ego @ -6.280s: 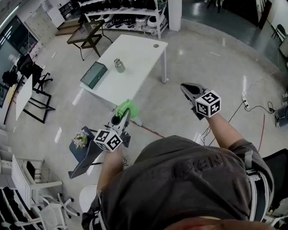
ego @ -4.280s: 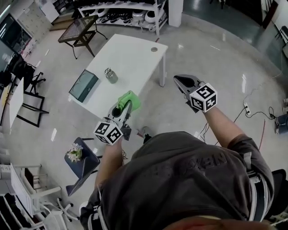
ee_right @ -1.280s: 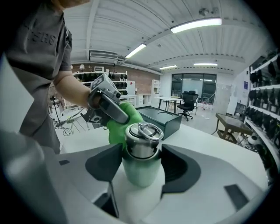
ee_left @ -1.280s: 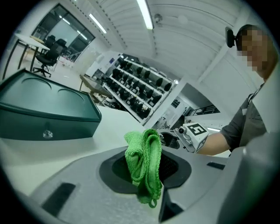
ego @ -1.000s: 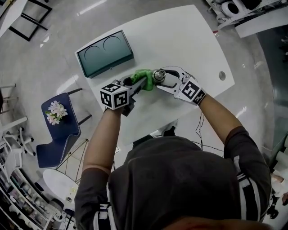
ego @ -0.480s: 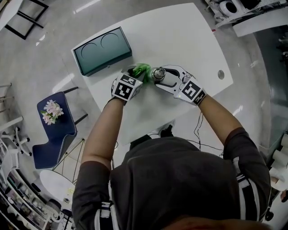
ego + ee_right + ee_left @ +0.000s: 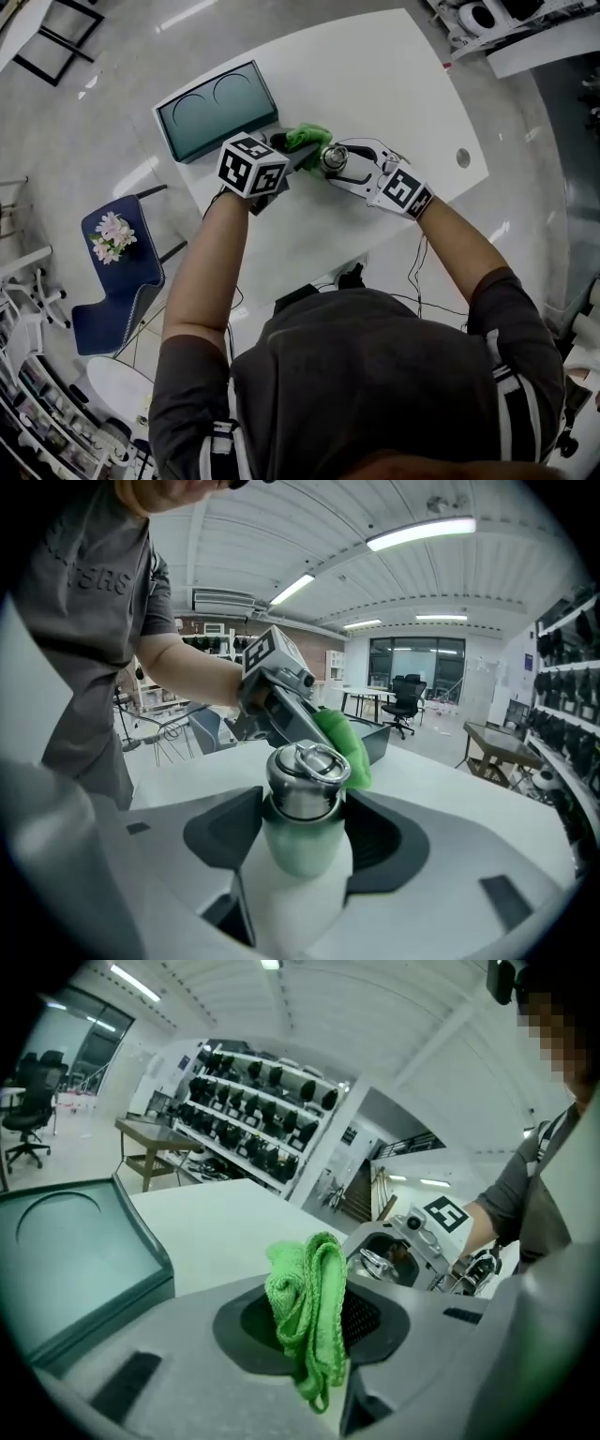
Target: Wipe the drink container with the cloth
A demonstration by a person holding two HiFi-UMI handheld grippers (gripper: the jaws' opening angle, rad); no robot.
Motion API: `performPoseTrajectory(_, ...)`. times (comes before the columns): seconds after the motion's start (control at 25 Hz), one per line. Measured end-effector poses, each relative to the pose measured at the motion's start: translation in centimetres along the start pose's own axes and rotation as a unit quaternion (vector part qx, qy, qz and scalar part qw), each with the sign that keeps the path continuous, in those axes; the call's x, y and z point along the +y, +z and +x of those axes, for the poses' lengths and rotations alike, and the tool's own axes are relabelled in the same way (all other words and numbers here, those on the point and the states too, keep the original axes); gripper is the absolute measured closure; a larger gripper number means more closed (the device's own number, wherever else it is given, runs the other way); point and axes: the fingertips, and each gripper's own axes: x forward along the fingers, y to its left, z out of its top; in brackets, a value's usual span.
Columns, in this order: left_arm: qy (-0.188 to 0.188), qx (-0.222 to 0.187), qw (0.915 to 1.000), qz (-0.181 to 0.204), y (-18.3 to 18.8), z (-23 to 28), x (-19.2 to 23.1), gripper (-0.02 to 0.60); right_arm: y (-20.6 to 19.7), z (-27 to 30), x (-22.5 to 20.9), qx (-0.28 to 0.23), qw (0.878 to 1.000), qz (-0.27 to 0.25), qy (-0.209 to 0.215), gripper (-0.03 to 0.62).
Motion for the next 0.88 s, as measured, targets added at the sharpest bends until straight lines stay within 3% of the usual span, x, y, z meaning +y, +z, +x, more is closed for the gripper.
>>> performPoseTrajectory(0.44, -0.029, 0.042, 0.9977, -0.045, -1.2, 5.3, 2.8, 0.506, -0.2, 0.1, 0.6, 0.016, 1.000, -0.020, 0.002, 0.329)
performPoseTrajectory(0.72, -0.038, 0.095, 0.9948, 0.008, -3.2, 5.5, 3.3, 0.506, -0.3, -0.5, 0.5, 0.013, 1.000, -0.015, 0.004, 0.330)
performPoseTrajectory(0.88, -0.047, 0.134, 0.9885, 0.052, -4.3, 3.0, 2.6, 0.506, -0.1, -0.6, 0.1, 0.003, 1.000, 0.008, 0.006, 0.332)
